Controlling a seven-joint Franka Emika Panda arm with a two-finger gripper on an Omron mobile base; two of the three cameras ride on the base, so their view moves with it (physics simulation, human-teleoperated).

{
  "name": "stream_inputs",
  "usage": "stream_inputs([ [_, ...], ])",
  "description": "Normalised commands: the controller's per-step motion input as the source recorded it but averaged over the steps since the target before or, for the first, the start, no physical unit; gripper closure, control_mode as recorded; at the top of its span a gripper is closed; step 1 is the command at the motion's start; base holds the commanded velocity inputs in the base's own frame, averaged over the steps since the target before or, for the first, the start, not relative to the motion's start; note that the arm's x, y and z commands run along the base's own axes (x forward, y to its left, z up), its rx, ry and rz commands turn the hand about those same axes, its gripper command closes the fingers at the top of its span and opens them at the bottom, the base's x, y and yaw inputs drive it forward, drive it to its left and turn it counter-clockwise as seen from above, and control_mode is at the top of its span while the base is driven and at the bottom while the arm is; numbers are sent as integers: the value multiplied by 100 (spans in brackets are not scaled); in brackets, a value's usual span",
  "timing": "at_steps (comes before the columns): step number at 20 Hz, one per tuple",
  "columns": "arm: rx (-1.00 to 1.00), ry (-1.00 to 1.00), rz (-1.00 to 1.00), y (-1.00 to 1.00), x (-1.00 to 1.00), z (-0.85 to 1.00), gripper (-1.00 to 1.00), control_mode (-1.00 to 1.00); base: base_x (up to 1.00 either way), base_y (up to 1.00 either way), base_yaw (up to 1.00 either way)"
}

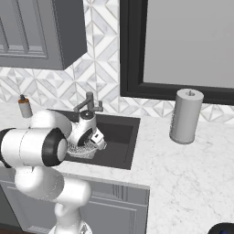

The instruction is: Put the colander in the sink, put the tangerine in the colander, and turn on the sink faucet and pour water over the colander.

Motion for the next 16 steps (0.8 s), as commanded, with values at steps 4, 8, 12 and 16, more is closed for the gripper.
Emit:
stream_inputs([
  [4, 0, 0, -1, -18, -38, 85, -100, -100, 0, 0, 0],
  [8, -1, 0, 0, -24, -72, 59, -100, -100, 0, 0, 0],
  [12, -3, 0, 0, -8, -96, 49, -100, -100, 0, 0, 0],
  [16, -5, 1, -1, 5, -93, 58, -100, -100, 0, 0, 0],
])
